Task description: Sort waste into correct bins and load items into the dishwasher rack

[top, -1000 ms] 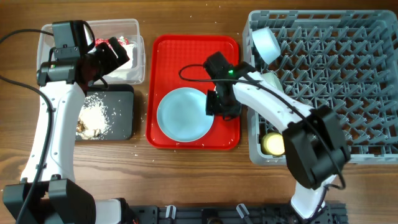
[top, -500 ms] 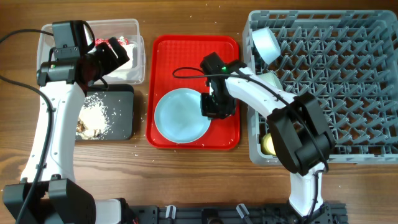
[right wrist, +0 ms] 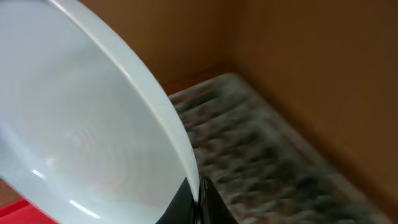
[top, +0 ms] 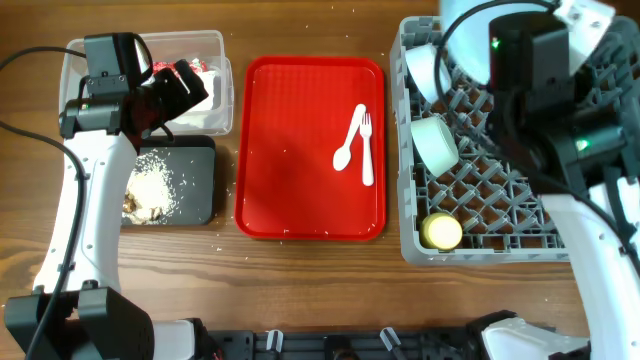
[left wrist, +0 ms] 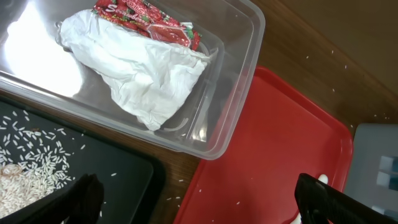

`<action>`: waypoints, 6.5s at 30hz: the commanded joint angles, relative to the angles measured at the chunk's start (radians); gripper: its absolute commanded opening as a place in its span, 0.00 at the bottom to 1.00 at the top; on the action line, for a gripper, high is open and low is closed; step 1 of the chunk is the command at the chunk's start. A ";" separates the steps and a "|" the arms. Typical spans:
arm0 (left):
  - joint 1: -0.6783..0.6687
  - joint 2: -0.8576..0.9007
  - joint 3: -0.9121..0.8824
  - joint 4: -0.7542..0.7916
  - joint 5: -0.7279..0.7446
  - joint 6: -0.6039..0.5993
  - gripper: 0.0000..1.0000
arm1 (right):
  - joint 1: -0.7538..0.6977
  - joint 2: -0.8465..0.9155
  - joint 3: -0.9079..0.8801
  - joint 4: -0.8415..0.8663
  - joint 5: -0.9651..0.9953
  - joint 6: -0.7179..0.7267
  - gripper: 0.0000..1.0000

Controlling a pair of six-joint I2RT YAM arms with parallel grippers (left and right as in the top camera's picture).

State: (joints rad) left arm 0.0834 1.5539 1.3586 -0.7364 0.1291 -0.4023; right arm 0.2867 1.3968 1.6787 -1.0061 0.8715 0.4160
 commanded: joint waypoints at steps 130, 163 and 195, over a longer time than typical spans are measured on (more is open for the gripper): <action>0.002 0.000 0.001 0.002 0.001 0.002 1.00 | 0.170 0.903 0.048 -0.002 -0.801 -0.031 0.37; 0.002 0.000 0.001 0.002 0.001 0.002 1.00 | -0.202 0.266 -0.107 -0.454 -0.572 -0.217 0.61; 0.002 0.000 0.001 0.002 0.001 0.002 1.00 | -0.189 -0.864 -1.257 0.947 -1.140 -0.307 1.00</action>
State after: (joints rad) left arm 0.0834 1.5539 1.3586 -0.7387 0.1287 -0.4023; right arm 0.0956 0.6571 0.6292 -0.1940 -0.2409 0.1390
